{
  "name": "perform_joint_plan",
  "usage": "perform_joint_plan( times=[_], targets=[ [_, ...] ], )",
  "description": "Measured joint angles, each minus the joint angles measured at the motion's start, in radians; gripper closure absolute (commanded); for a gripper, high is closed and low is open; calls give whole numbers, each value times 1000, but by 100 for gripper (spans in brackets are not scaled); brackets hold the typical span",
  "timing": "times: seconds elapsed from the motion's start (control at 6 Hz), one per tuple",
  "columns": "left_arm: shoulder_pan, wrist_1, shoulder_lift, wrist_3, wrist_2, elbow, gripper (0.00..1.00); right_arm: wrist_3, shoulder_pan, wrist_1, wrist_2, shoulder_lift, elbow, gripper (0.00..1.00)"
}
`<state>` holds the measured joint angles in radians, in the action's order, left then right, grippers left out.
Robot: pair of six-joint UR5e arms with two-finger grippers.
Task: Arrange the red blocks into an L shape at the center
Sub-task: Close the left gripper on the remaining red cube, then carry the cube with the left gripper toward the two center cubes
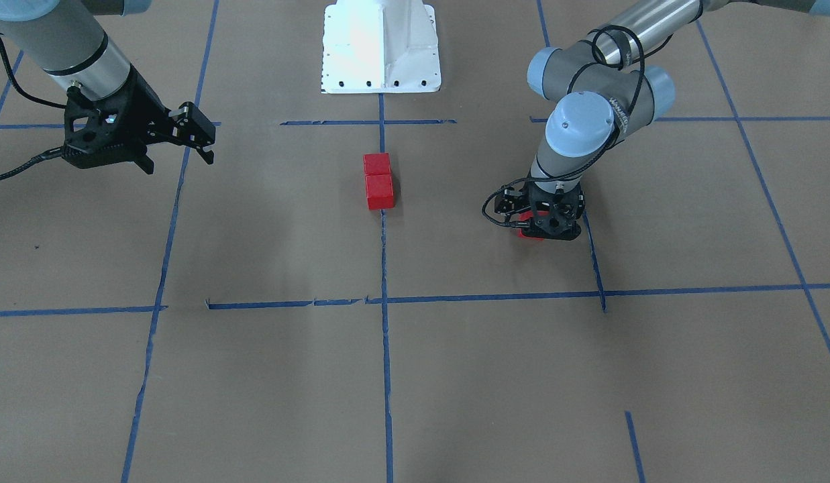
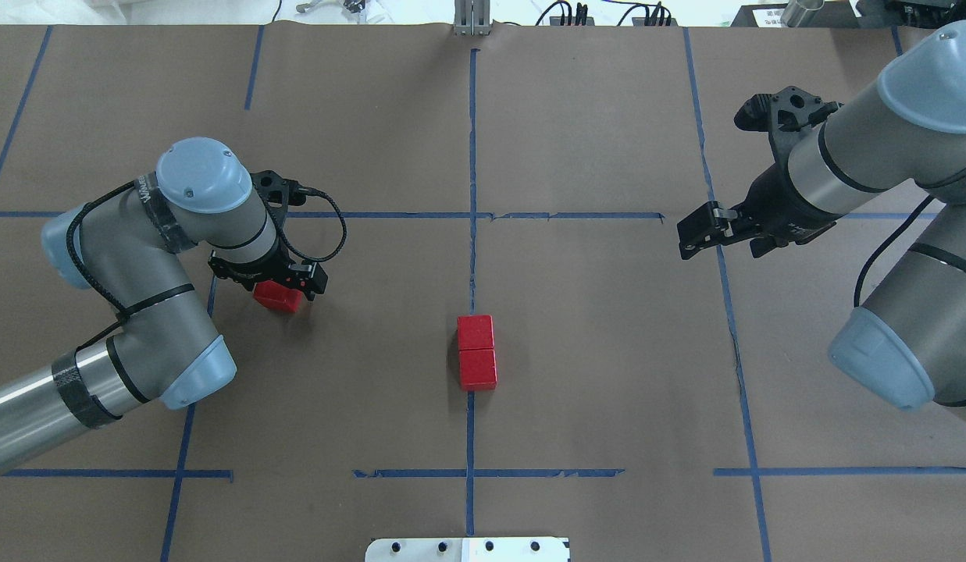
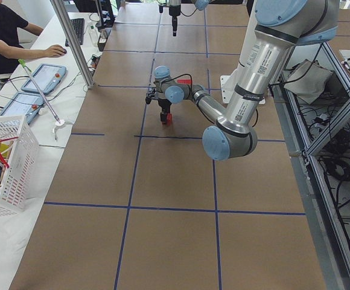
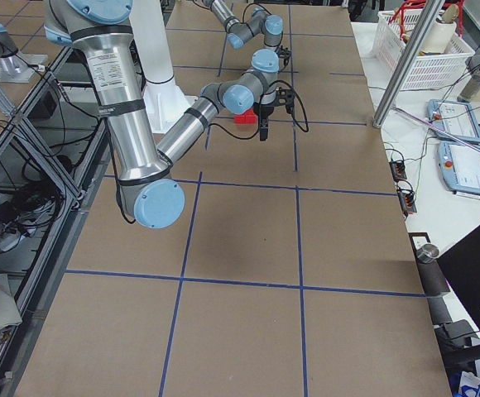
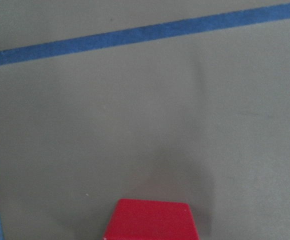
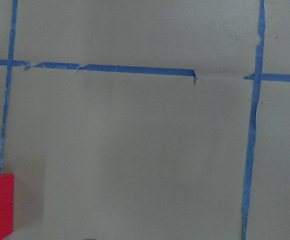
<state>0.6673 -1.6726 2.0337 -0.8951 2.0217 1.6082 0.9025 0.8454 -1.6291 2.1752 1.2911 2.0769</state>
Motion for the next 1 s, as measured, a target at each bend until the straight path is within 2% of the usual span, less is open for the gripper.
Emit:
perform_joint_plan(
  times=[0.17,0.33,0.67,1.0],
  targets=[
    [0,0,1,-1,1,-2,95,1,0,0,0,-1,1,0],
    [0,0,3,-1,3,-2,100,1,0,0,0,-2,1,0],
    [0,15,22,-13,14,6,100,1,0,0,0,-3,2,0],
    [-6,56,97,-235,22,30,100,0,3,0,3,0,11,0]
  ],
)
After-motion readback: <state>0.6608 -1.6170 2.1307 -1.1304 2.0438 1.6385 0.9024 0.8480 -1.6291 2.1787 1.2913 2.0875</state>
